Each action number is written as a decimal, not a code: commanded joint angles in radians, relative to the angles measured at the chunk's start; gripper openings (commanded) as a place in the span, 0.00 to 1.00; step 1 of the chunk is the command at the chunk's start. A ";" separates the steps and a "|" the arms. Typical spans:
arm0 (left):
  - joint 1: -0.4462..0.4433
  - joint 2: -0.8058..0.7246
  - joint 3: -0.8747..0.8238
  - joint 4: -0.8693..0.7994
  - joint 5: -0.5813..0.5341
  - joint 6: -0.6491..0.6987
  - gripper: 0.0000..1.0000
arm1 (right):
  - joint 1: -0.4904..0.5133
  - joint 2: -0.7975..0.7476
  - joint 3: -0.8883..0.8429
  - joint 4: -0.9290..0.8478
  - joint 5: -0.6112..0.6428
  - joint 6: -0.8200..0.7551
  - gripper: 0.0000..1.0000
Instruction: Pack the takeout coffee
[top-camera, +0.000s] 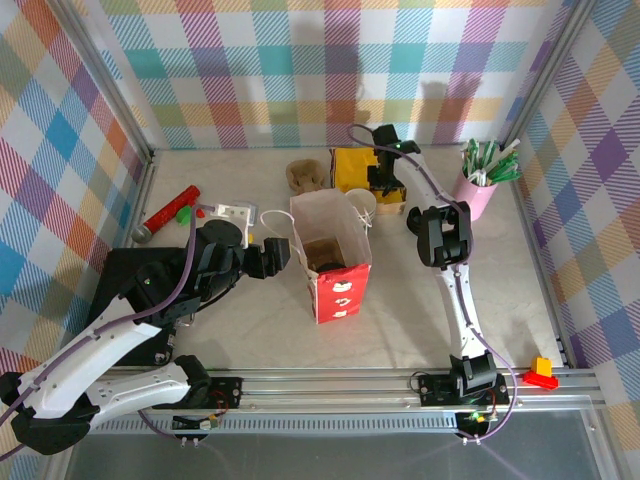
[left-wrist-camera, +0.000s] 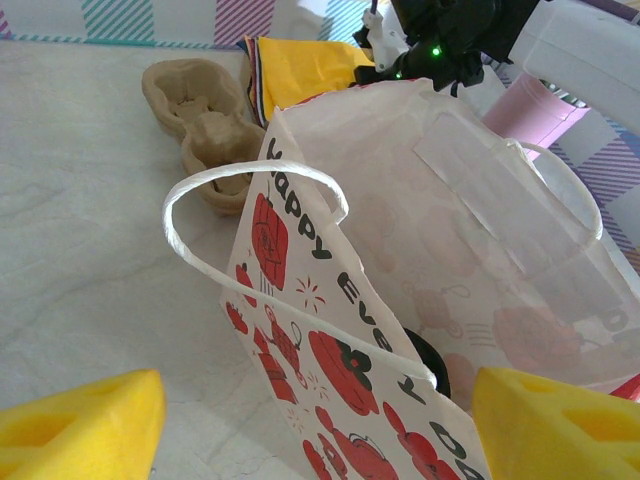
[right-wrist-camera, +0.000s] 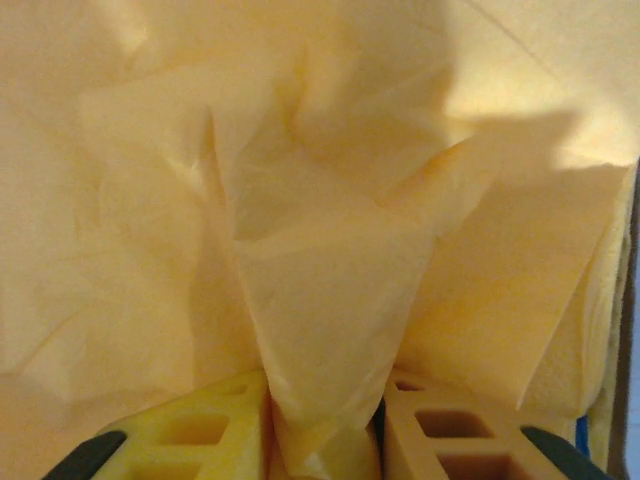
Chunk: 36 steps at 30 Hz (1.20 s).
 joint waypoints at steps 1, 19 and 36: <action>0.011 -0.011 -0.006 -0.017 -0.006 -0.012 0.80 | 0.001 -0.099 0.037 -0.015 0.000 -0.021 0.27; 0.010 0.033 0.064 -0.030 0.000 -0.002 0.80 | 0.001 -0.355 0.116 -0.115 -0.022 -0.036 0.12; 0.010 0.112 0.163 -0.039 0.082 -0.024 0.80 | 0.022 -0.716 0.132 -0.348 -0.352 0.137 0.05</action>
